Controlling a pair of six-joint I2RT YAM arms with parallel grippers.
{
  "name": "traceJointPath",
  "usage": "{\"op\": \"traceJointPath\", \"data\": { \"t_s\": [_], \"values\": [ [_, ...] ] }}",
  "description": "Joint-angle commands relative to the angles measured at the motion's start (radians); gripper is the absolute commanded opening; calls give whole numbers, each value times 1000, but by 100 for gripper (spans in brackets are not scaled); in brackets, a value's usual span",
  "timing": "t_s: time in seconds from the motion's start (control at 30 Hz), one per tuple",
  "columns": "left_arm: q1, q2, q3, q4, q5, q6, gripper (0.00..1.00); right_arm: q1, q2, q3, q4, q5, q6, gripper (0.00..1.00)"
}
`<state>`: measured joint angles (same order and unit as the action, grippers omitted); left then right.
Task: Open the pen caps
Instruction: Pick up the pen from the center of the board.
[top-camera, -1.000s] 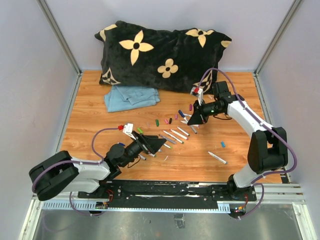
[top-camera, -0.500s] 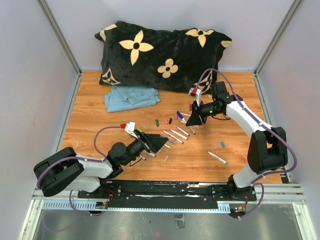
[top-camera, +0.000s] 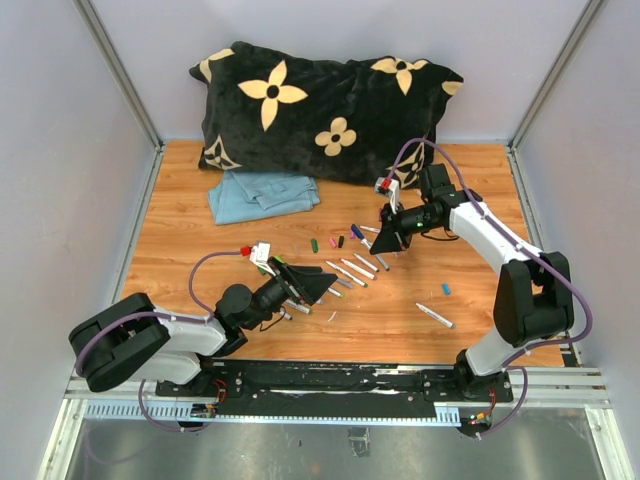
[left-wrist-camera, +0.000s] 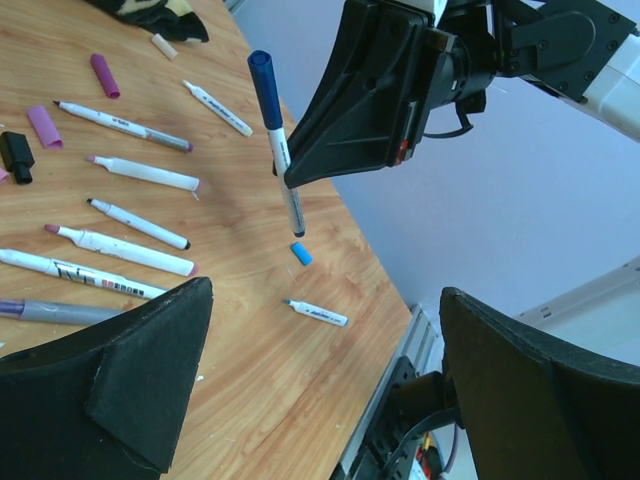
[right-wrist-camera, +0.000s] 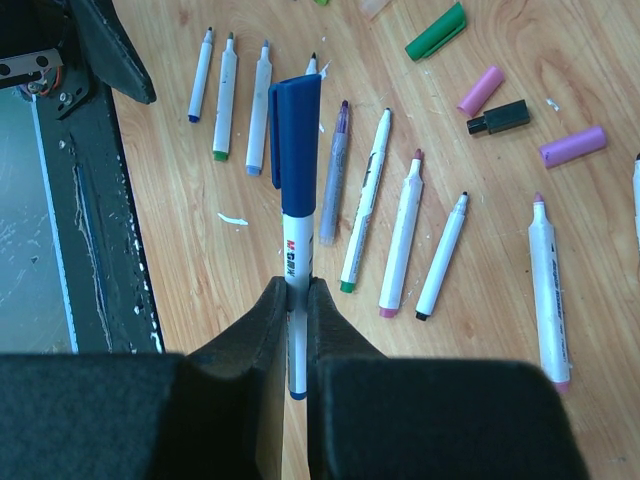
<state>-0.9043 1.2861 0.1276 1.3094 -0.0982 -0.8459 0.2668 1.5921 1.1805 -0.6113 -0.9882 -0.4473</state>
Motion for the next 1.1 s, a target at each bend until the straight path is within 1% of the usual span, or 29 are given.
{"op": "traceJointPath", "data": {
  "t_s": [0.0, 0.43, 0.7, 0.77, 0.97, 1.07],
  "values": [
    [12, 11, 23, 53, 7, 18, 99, 22, 14, 3, -20, -36, -13, 1],
    [15, 55, 49, 95, 15, 28, 99, 30, 15, 3, -22, -49, -11, 1],
    [18, 128, 107, 118, 14, 35, 98, 41, 21, 5, -23, -52, -10, 1],
    [18, 154, 134, 114, -1, 35, 97, 43, 20, 6, -23, -55, -10, 1],
    [18, 254, 228, 96, -110, 32, 95, 59, 16, 8, -29, -62, -16, 1],
    [19, 298, 278, 66, -168, 21, 92, 64, 13, 8, -31, -63, -19, 1]
  ]
}}
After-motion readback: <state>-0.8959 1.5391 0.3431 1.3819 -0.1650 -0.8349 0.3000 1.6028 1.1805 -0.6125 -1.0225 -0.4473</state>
